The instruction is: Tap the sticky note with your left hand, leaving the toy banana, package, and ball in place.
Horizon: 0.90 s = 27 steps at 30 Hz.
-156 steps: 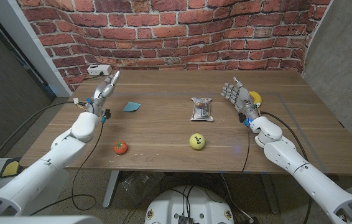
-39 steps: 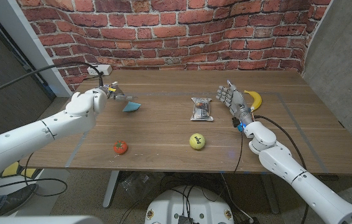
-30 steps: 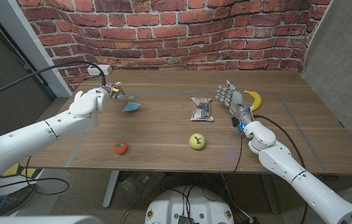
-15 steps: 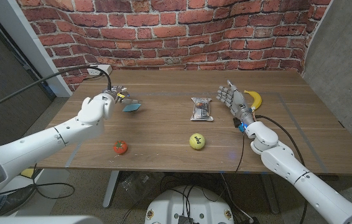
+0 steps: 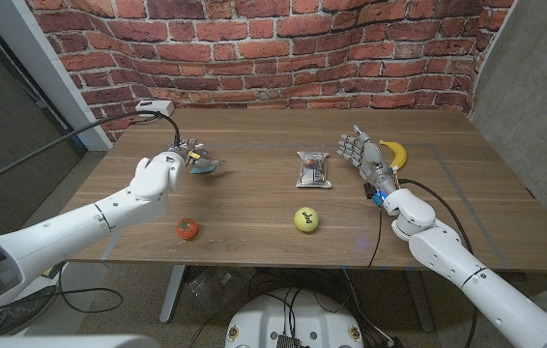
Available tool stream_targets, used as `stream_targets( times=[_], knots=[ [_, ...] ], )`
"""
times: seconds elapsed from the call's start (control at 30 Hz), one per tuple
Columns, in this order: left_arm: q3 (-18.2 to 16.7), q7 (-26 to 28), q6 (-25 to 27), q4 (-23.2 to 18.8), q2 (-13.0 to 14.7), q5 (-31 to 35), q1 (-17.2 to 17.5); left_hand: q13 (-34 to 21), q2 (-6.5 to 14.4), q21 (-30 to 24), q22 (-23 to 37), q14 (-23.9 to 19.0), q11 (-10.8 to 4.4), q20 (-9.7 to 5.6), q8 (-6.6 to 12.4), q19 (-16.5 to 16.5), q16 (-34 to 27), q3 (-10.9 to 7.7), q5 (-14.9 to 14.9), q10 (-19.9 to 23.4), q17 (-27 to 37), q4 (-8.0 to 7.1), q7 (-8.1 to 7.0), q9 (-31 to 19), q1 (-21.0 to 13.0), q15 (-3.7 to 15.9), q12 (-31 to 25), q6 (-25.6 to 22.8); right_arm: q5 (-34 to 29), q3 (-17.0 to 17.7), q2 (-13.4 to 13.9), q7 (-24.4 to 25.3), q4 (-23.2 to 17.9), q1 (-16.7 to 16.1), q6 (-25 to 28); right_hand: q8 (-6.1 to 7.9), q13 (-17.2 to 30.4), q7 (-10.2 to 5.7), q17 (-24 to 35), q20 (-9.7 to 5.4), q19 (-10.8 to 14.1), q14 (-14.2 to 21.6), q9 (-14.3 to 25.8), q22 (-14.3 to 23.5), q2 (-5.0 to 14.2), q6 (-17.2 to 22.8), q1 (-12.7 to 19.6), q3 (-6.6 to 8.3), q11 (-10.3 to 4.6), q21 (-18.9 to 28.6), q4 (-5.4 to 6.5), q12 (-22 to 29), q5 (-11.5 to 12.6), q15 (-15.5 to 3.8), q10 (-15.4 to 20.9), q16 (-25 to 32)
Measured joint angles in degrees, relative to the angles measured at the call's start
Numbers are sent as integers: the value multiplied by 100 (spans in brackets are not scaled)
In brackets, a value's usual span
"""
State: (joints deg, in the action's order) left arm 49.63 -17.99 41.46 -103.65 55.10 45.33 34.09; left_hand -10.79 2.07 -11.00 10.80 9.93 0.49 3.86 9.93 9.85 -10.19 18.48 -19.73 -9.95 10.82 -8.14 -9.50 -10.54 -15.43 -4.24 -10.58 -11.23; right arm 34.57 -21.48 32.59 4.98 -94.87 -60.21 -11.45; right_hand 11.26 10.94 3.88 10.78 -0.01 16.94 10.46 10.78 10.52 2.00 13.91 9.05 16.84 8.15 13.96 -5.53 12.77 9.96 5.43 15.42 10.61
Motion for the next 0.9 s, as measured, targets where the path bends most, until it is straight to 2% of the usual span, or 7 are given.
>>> stream_targets(
  times=[0.23, 0.37, 0.57, 0.6, 0.9],
  knots=[
    [19, 4, -34, 46, -35, 6, 2, 0, -11, 62, 17, -8, -5, -30, 80, 31, 0, 16, 0, 5, -1, -16, -30, 0, 12, -8, 0, -70, -5, 5, 10, 14, -31, -23, 1, 0, 0, 0, 0, 0, 0, 0, 0, 0, 0, 0, 0, 0, -21, -21, 0, 0, 0, 0, 21, 0],
    [64, -55, -84, 70, -50, 24, -8, 0, 0, 127, 28, -8, -103, -52, 134, 9, 0, 16, 0, 23, -1, -16, -101, 0, 136, -7, -67, -228, -11, 5, 10, 15, -42, -26, 6, 0, 0, 0, 0, 0, 0, 0, 0, 0, 0, 0, 0, 0, -21, -21, 0, 0, 0, 0, 21, 0],
    [100, -103, -82, 97, -70, 145, -27, 0, -36, 149, 53, -1, -182, -61, 134, -1, 0, 16, 0, 24, -1, -16, -123, 0, 177, 29, -72, -250, -20, -19, -11, 8, -25, 6, 8, 0, 0, 0, 0, 31, -31, 0, 0, 0, 0, 0, 0, 0, -21, -21, 0, 0, 0, 0, 21, 0],
    [112, -104, -81, 110, -87, 165, -29, 0, 16, 149, 55, -8, -200, -60, 134, -1, 0, 16, 0, 6, -1, -16, -123, 1, 229, 37, -73, -250, -22, -24, -14, 5, -17, 13, 11, 0, 0, 0, 0, 31, -31, 0, 0, 0, 0, 0, 0, 0, -21, -21, 0, 0, 0, 0, 21, 0],
    [136, -51, -78, 184, -151, 262, -28, 0, 0, 103, 55, 4, -205, -113, 110, -10, 0, 27, 0, 2, -1, -5, -175, 1, 257, 48, -73, -197, -28, -49, -33, -6, 13, 47, 33, 0, 0, 0, 0, 31, -31, 0, 0, 0, 0, 0, 0, 0, -21, -21, 0, 0, 0, 0, 21, 0]
  ],
)
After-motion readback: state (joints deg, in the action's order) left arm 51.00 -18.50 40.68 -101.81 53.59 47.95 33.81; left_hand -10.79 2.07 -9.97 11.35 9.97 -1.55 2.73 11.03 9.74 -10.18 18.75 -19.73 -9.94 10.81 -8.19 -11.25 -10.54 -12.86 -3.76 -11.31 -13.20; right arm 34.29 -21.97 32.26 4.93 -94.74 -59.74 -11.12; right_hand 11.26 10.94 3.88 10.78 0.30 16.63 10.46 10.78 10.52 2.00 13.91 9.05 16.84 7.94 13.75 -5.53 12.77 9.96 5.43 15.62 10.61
